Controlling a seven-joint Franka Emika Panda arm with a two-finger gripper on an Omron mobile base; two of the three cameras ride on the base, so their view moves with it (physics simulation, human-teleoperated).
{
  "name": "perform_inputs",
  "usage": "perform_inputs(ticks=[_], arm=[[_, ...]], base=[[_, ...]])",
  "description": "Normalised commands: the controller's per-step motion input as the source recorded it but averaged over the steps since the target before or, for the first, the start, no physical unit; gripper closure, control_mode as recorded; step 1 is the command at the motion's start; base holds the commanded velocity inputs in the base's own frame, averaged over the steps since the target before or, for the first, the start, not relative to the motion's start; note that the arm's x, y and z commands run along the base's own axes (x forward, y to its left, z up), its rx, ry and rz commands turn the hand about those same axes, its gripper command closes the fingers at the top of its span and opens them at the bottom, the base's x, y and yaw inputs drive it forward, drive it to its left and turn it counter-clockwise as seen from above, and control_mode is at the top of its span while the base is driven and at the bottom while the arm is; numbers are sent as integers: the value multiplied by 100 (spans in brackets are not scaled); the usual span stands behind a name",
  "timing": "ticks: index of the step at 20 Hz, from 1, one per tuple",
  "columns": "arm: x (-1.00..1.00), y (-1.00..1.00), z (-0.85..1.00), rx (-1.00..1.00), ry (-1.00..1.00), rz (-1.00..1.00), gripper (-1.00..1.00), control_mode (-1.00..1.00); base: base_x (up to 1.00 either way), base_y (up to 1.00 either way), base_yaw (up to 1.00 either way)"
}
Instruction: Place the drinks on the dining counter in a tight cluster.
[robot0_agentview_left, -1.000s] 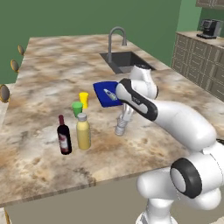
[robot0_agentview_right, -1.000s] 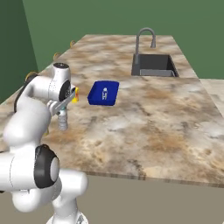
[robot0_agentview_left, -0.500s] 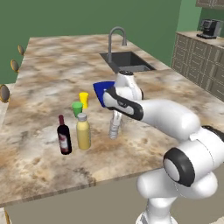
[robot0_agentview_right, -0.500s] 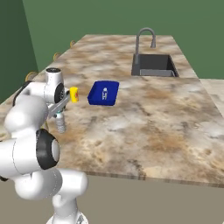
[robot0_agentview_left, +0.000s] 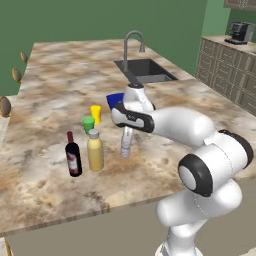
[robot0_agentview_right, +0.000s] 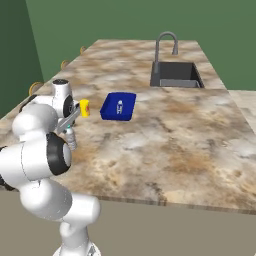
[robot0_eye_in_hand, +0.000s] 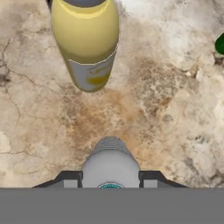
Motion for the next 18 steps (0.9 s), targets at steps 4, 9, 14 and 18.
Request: perform_inputs(ticks=[4, 9, 14, 18], arm=[[26, 10, -10, 0, 0, 5, 100, -100], [4, 23, -19, 0, 0, 6, 100, -100], [-1, 19, -21, 0, 0, 8, 100, -100], [-14, 5, -21, 0, 0, 7, 100, -100]], base=[[0, 0, 0], [0, 0, 0], [0, 0, 0], [0, 0, 0]])
